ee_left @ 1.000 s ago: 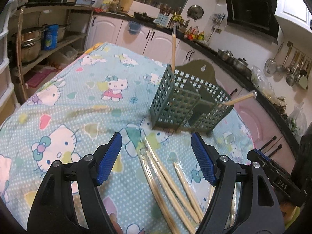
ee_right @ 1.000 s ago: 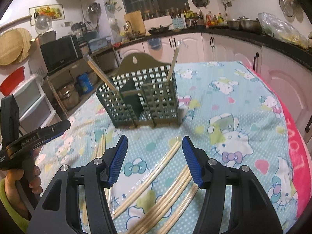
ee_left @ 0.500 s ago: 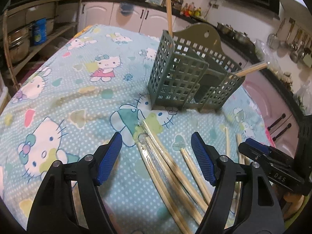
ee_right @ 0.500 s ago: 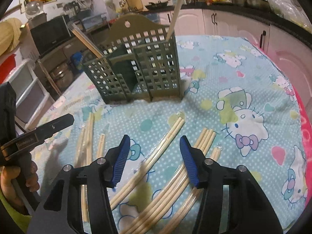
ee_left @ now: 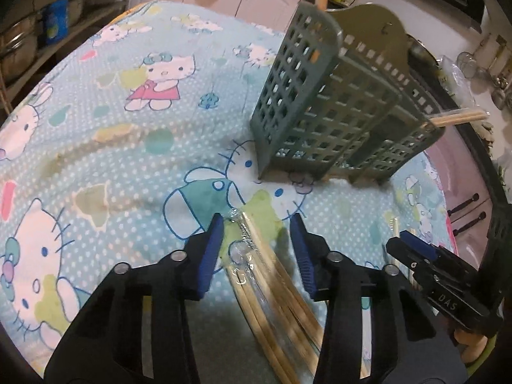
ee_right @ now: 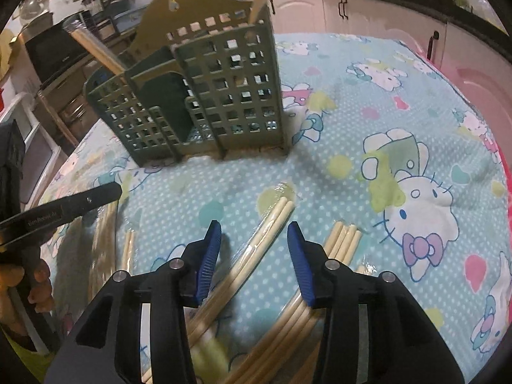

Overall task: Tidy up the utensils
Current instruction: 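Close the left tool on a chopstick while the right tool grasps another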

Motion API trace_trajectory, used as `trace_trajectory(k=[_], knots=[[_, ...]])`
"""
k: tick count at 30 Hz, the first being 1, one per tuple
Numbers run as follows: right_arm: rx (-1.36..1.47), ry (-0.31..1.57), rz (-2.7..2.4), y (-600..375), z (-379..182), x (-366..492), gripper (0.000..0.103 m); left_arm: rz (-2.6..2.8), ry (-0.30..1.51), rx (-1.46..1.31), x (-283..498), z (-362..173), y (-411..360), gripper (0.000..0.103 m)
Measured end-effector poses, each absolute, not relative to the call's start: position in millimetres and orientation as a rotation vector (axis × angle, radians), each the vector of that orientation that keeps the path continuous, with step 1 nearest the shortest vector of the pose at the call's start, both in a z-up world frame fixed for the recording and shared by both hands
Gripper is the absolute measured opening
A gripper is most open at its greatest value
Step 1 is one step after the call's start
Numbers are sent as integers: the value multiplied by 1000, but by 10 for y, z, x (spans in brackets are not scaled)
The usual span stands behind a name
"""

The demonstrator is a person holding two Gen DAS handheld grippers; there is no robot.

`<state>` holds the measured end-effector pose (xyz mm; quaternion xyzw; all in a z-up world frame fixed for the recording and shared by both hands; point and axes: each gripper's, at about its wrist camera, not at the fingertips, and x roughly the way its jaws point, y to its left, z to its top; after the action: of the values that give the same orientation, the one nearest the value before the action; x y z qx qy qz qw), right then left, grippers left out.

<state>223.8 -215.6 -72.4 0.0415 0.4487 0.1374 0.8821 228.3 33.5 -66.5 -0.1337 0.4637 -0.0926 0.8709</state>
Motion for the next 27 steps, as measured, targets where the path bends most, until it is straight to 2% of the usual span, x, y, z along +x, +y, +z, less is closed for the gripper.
trace_trajectory(k=[4, 6, 9, 11, 14, 27], knots=[[116, 943, 280, -2162, -750, 2307, 41, -182, 974, -270, 2336, -671, 314, 28], [129, 948, 275, -2164, -755, 2347, 39, -166, 980, -261, 2375, -667, 308, 20], [145, 954, 252, -2164, -762, 2404, 31, -141, 986, -236, 2423, -649, 281, 12], [151, 956, 227, -2172, -764, 2447, 21, -133, 985, -221, 2434, -650, 260, 9], [159, 949, 217, -2198, -757, 2488, 18, -148, 974, -233, 2428, -633, 253, 4], [304, 828, 348, -2464, -371, 2330, 8, -233, 768, -296, 2080, 49, 252, 2]])
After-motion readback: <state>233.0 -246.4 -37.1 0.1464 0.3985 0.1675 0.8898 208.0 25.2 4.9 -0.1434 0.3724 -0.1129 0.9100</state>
